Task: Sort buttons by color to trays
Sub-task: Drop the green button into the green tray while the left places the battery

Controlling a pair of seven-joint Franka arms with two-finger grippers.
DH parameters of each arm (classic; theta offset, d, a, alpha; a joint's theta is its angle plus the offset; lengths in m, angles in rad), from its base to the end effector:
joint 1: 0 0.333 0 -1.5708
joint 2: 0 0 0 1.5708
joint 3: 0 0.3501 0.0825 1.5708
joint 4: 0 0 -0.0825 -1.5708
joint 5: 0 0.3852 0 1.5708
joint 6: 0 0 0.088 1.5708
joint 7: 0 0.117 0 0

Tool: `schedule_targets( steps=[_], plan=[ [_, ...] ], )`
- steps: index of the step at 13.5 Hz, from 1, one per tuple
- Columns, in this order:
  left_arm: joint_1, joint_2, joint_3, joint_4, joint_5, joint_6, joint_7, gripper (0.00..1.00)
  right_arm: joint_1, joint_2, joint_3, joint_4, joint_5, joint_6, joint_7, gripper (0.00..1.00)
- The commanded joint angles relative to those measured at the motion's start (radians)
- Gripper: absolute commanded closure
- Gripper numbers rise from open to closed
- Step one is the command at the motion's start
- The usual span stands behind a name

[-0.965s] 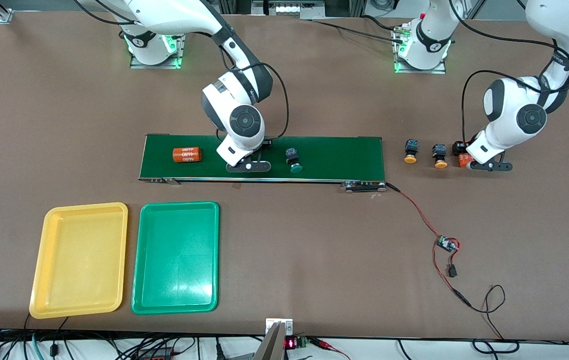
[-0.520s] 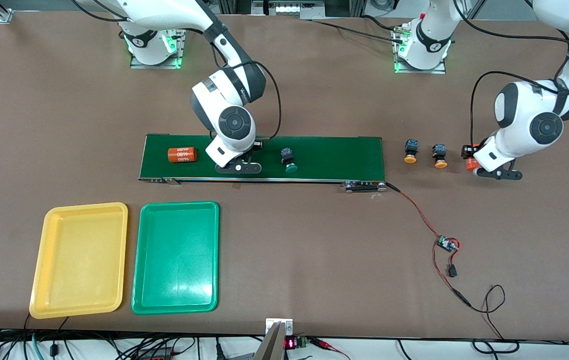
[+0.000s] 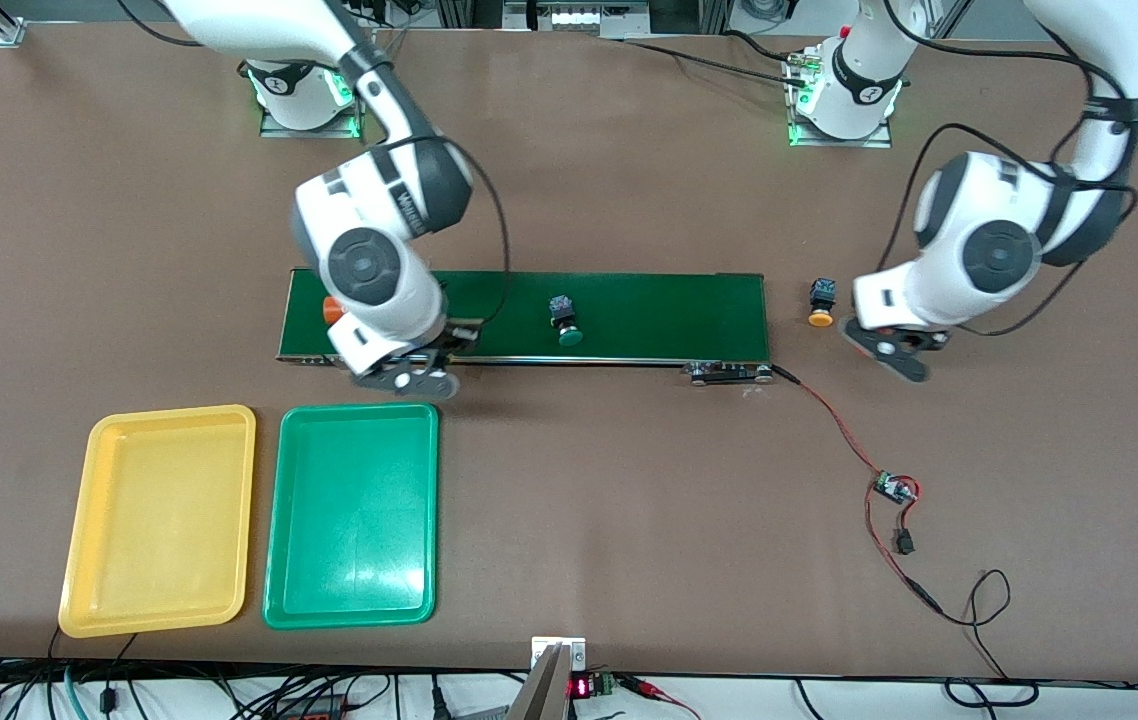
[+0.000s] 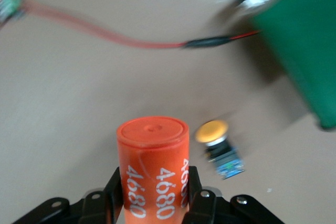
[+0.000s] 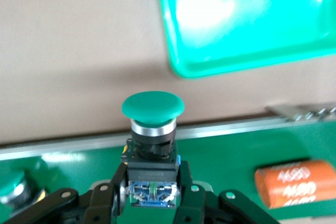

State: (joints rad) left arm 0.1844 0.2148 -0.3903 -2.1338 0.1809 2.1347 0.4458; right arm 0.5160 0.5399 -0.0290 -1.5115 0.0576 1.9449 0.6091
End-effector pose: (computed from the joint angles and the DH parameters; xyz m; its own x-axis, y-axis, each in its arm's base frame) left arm 0.5405 -0.0997 0.3214 0.7056 -0.6806 -0.1972 -0.6880 -0.7246 0.0389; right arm 0.6199 0.3370 0.3604 0.9838 -0.1430 -0.1079 -0.1405 -0.9896 0.0312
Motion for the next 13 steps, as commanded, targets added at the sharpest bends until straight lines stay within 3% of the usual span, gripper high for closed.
schedule_targets(
  steps=[1,6,12,13],
  plan=[
    [-0.04,0.035,-0.061,0.043,-0.024,-0.013,0.12,0.87,-0.06,0.11,0.012,0.138,-0.005,0.011,-0.02,0.85],
    [-0.146,0.124,-0.133,0.101,-0.023,0.037,0.182,0.87,-0.129,0.196,-0.019,0.178,-0.027,0.126,-0.173,0.85],
    [-0.218,0.218,-0.16,0.104,-0.023,0.221,0.162,0.87,-0.217,0.314,-0.025,0.178,-0.027,0.301,-0.384,0.85],
    [-0.22,0.231,-0.162,0.104,-0.023,0.237,0.162,0.81,-0.221,0.33,-0.025,0.178,-0.027,0.337,-0.39,0.85]
  ],
)
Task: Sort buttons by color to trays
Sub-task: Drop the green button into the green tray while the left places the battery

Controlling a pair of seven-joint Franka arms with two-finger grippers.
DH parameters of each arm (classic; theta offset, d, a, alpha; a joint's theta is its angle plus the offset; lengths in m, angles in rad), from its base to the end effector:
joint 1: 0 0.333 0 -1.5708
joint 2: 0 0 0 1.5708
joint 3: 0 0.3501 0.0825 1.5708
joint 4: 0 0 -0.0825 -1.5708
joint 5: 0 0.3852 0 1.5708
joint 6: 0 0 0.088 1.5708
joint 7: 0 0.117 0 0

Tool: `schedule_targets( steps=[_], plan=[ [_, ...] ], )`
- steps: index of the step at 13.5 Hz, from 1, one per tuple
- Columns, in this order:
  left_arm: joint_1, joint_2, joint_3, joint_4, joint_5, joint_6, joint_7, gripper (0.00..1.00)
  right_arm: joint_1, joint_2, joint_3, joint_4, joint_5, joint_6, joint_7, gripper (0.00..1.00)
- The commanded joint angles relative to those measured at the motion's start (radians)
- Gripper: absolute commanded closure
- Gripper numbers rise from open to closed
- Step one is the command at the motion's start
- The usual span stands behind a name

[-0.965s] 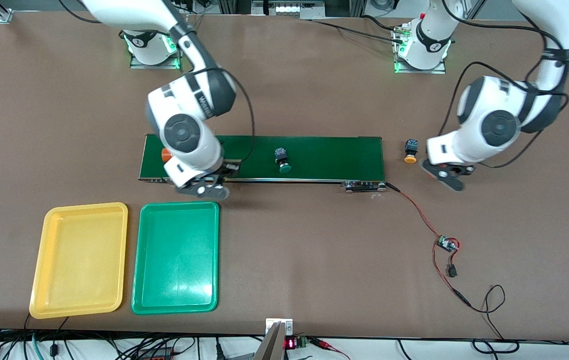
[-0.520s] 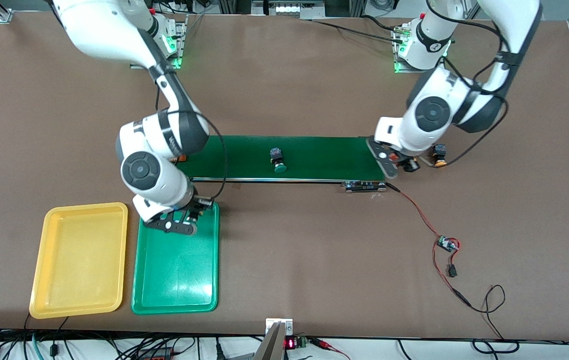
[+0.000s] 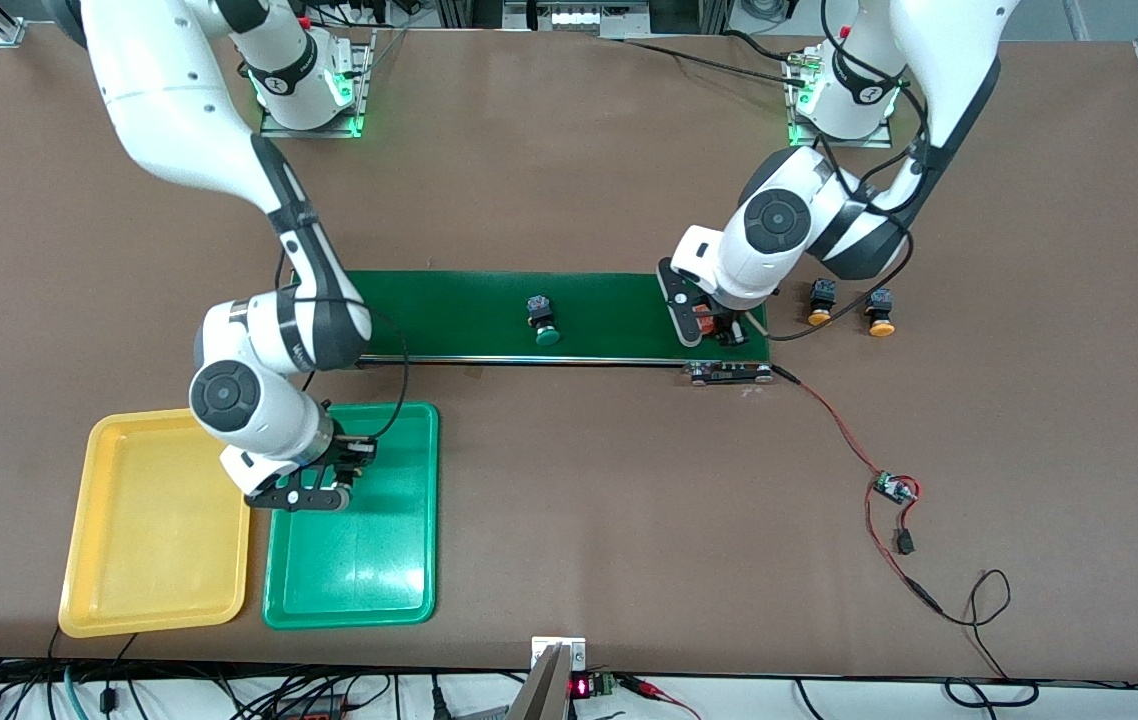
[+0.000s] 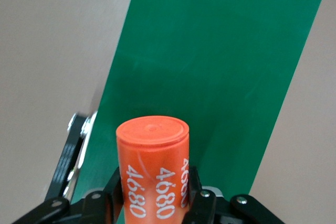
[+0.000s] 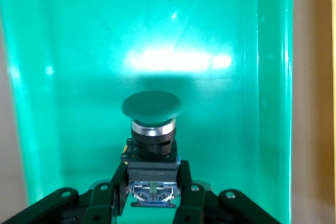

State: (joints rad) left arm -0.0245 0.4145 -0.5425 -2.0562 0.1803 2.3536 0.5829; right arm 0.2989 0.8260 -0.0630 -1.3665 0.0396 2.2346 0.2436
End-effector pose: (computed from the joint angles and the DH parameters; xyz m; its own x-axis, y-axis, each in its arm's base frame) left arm 0.5127 -0.3090 0.2763 0.3172 -0.9483 0.0129 -0.9443 -0.3145 0.0971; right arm 0.7431 0.1917 0.2400 0.9989 -0.0101 0.0459 -0.0102 -0.9999 0.0031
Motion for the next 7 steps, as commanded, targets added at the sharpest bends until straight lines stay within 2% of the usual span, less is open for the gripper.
schedule_targets(
  steps=[1,2,4,5,6,7],
  plan=[
    [-0.015,0.039,-0.01,0.027,-0.021,0.024,0.026,0.57,-0.004,0.057,0.009,0.033,-0.007,0.077,-0.026,0.85],
    [-0.015,0.037,-0.011,0.024,-0.021,0.024,0.035,0.01,-0.004,0.07,0.009,0.033,-0.009,0.098,-0.027,0.84],
    [-0.008,0.027,-0.027,0.025,-0.021,0.021,0.028,0.0,-0.007,0.079,0.009,0.033,-0.009,0.111,-0.046,0.73],
    [-0.005,0.015,-0.025,0.025,-0.022,0.02,0.026,0.0,-0.013,0.081,0.009,0.033,-0.009,0.111,-0.075,0.5],
    [0.0,-0.005,-0.027,0.027,-0.022,0.013,0.025,0.0,-0.017,0.079,0.009,0.033,-0.007,0.109,-0.093,0.04],
    [0.009,-0.035,-0.025,0.027,-0.025,0.003,0.025,0.0,-0.017,0.072,0.009,0.033,-0.004,0.102,-0.09,0.0]
  ],
)
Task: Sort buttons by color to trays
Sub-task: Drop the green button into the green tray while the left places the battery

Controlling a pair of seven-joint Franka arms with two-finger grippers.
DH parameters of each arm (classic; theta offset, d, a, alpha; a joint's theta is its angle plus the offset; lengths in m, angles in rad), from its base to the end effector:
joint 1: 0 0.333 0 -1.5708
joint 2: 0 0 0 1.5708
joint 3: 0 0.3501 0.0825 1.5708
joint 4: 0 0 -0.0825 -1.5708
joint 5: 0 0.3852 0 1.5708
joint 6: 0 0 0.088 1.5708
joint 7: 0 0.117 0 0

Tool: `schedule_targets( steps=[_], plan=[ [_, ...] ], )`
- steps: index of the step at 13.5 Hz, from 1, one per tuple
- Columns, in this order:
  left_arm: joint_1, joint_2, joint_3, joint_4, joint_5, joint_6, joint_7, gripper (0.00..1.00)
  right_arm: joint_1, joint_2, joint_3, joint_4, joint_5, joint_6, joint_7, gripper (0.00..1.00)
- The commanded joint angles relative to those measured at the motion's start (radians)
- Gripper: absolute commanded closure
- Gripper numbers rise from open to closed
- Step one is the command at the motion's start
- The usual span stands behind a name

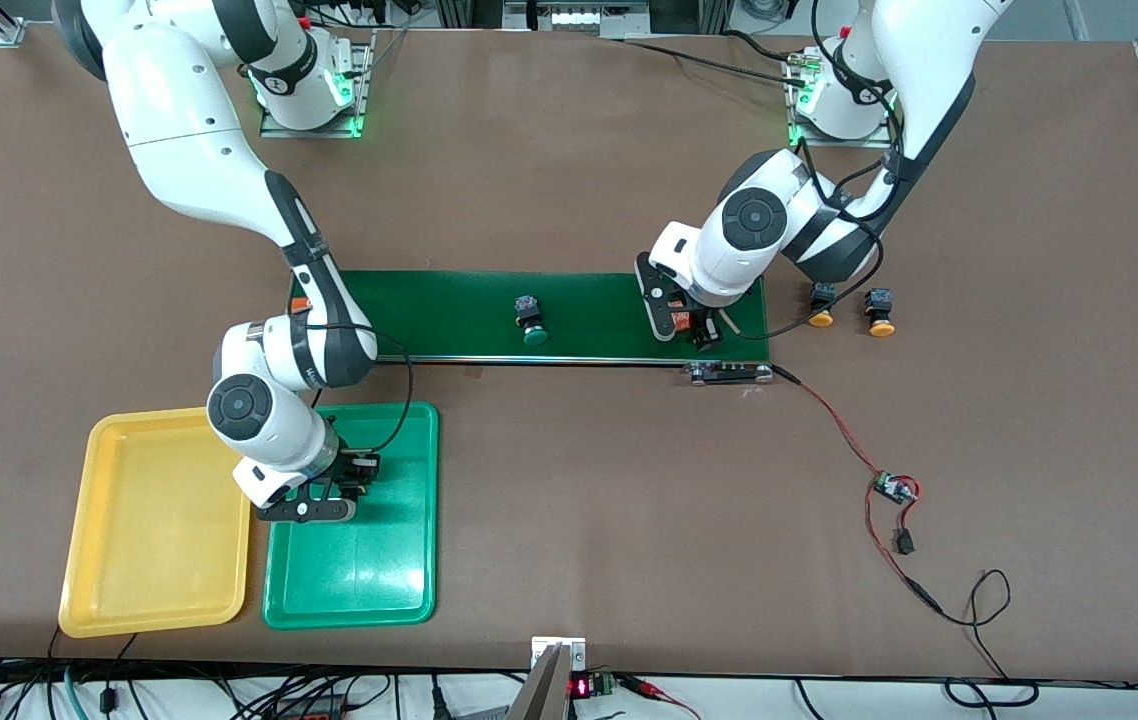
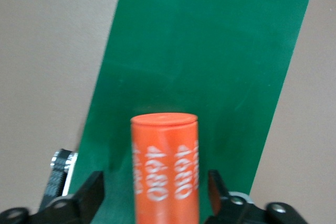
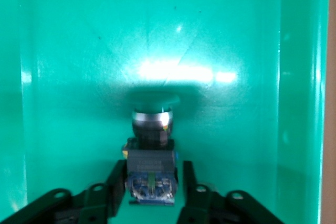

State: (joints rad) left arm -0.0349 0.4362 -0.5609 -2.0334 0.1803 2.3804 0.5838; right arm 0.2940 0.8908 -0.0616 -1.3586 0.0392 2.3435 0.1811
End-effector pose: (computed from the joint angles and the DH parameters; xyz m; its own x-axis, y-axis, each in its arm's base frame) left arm 0.5134 -0.3276 0.2785 0.2970 -0.9535 0.0519 -0.9522 -0.2917 0.0907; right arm 0.7507 0.1904 0.2040 0.9940 0.0501 0.0972 0.0504 -0.9987 -0.0002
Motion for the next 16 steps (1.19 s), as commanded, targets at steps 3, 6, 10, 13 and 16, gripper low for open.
schedule_targets(
  steps=[3,6,10,13,16],
  plan=[
    [0.055,-0.146,0.024,0.021,-0.138,-0.148,-0.022,0.0,-0.01,-0.038,0.009,0.018,-0.004,-0.054,-0.025,0.0],
    [0.055,-0.189,0.126,0.085,-0.173,-0.303,-0.117,0.0,0.016,-0.105,0.011,0.018,-0.004,-0.174,-0.014,0.0],
    [0.055,-0.224,0.283,0.088,-0.171,-0.392,-0.324,0.0,0.072,-0.264,0.019,-0.129,-0.001,-0.233,0.136,0.0],
    [0.056,-0.209,0.384,0.064,-0.17,-0.441,-0.494,0.0,0.131,-0.416,0.019,-0.314,-0.001,-0.234,0.138,0.0],
    [0.056,-0.168,0.443,0.038,-0.168,-0.429,-0.594,0.0,0.201,-0.524,0.019,-0.465,-0.001,-0.228,0.184,0.0]
  ],
)
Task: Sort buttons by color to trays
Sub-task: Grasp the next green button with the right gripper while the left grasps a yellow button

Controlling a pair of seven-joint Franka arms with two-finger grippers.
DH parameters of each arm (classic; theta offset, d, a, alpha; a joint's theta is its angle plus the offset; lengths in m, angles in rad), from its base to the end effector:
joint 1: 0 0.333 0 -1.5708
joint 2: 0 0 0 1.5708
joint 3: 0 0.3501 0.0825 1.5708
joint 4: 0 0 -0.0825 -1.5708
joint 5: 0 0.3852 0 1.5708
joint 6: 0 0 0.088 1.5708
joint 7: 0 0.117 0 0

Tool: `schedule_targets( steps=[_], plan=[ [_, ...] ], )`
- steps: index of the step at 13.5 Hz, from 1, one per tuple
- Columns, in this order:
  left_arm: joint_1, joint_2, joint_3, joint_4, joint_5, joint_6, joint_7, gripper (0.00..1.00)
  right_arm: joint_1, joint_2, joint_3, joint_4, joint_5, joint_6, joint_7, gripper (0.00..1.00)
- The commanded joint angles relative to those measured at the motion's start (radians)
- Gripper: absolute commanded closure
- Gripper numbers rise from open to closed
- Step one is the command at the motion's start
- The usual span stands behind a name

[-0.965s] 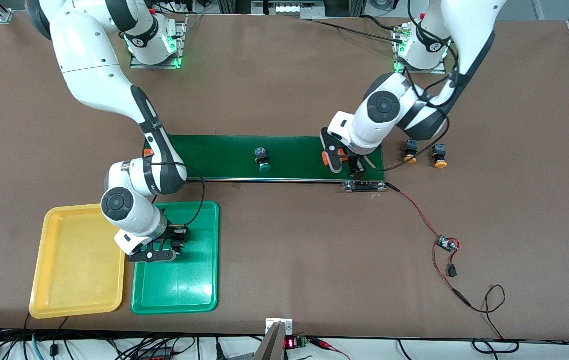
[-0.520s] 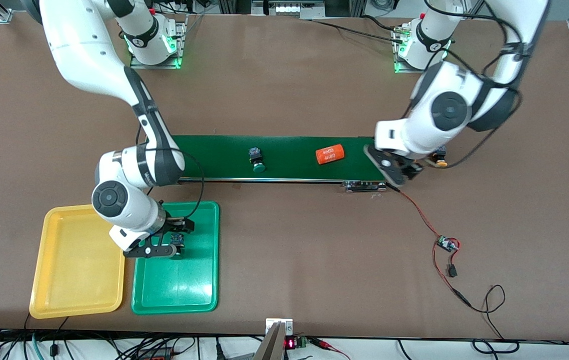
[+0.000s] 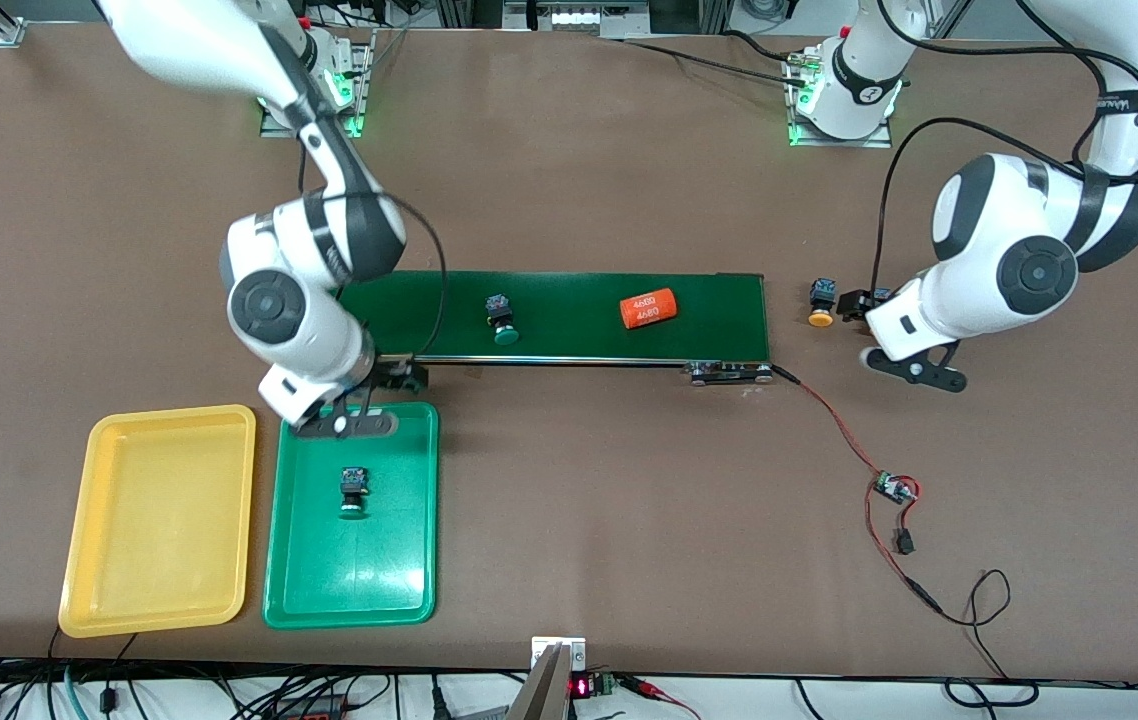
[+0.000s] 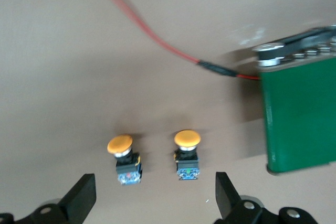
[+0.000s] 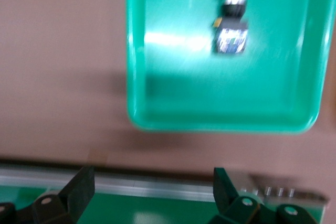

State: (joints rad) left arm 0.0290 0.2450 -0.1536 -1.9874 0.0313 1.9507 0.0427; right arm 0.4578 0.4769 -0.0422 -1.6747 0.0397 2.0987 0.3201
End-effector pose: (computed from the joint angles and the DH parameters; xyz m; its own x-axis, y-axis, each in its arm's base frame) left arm 0.5678 -0.0656 0.3457 0.9449 -0.1790 -0.2741 -0.1793 -0.9835 0.0241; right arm 0.6226 0.2809 0.3425 0.9954 0.0785 -0.0541 0.0788 -0.9969 0.0034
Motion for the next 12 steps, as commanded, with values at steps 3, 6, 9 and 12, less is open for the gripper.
schedule_targets(
  steps=[3,6,9,12],
  plan=[
    [-0.006,0.045,0.062,-0.059,-0.014,0.042,-0.057,0.0,0.12,-0.135,-0.001,-0.174,-0.001,0.014,0.181,0.0],
    [-0.004,0.039,0.059,-0.18,-0.024,0.195,-0.06,0.0,0.177,-0.156,-0.001,-0.21,0.0,0.018,0.279,0.0],
    [-0.009,0.034,0.043,-0.286,-0.082,0.301,-0.06,0.0,0.219,-0.169,0.001,-0.252,0.002,0.033,0.339,0.0],
    [-0.009,0.025,0.002,-0.288,-0.103,0.278,-0.076,0.0,0.228,-0.169,0.001,-0.318,0.0,0.11,0.347,0.0]
  ],
)
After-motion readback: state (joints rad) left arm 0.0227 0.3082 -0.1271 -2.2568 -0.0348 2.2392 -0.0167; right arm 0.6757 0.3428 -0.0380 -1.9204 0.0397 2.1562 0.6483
